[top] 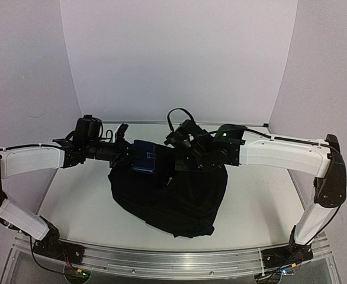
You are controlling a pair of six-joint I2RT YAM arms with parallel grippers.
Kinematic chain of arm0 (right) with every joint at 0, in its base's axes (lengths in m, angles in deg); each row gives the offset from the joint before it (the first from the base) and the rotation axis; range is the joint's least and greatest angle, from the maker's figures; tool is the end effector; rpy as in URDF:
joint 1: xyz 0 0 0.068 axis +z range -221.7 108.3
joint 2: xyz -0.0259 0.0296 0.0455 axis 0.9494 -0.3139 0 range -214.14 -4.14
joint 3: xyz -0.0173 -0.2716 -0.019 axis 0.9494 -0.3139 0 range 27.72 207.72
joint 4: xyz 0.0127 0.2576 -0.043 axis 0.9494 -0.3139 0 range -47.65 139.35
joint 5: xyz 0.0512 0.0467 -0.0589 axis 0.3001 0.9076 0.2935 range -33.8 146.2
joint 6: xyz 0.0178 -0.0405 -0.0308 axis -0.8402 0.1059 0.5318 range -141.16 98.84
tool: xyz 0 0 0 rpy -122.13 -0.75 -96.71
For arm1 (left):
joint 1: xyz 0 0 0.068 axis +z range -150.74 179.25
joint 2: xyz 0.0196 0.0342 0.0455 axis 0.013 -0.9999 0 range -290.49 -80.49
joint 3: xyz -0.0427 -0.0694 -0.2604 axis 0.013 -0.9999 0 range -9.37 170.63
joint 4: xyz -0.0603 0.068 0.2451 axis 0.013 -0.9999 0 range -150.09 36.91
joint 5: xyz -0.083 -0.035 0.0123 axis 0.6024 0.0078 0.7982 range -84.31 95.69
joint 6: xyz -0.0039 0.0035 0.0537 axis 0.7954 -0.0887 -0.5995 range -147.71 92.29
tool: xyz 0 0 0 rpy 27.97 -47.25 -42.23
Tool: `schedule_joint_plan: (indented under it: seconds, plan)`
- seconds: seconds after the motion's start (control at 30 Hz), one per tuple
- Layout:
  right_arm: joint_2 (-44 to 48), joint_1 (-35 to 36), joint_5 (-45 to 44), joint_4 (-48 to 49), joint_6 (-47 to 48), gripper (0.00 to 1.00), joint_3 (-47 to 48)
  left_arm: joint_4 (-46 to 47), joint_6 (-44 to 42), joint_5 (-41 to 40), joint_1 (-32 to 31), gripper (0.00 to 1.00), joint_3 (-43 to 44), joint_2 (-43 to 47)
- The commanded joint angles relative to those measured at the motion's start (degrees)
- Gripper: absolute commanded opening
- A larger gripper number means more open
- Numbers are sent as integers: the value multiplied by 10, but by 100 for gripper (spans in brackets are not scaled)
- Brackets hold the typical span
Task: Pack the student bag
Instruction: Place the personal item in the student bag.
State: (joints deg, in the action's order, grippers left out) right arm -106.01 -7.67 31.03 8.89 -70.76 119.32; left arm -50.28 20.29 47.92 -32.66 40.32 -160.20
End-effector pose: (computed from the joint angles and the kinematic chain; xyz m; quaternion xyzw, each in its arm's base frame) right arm 0.1860 0.3470 0.3049 -0.0429 0.9211 0.1621 0.3512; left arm 0.2456 -0.1812 0.2567 0.0745 0.8147 -0.5479 0.1750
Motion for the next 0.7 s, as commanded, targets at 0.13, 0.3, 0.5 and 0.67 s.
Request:
schedule_joint_plan:
  seconds: [0.13,0.3,0.5,0.67]
  plan:
    - [40,-1,-3,40,4,0,-4,78,-3,38,-53,0,63,-58]
    - [47,-1,-2,47,4,0,-13,110,6,28,-57,0,62,-77]
    - [55,-1,-2,53,5,0,-19,148,-8,9,-68,0,56,-95]
    - [59,-1,0,57,4,0,-23,160,-10,-6,-71,0,59,-111]
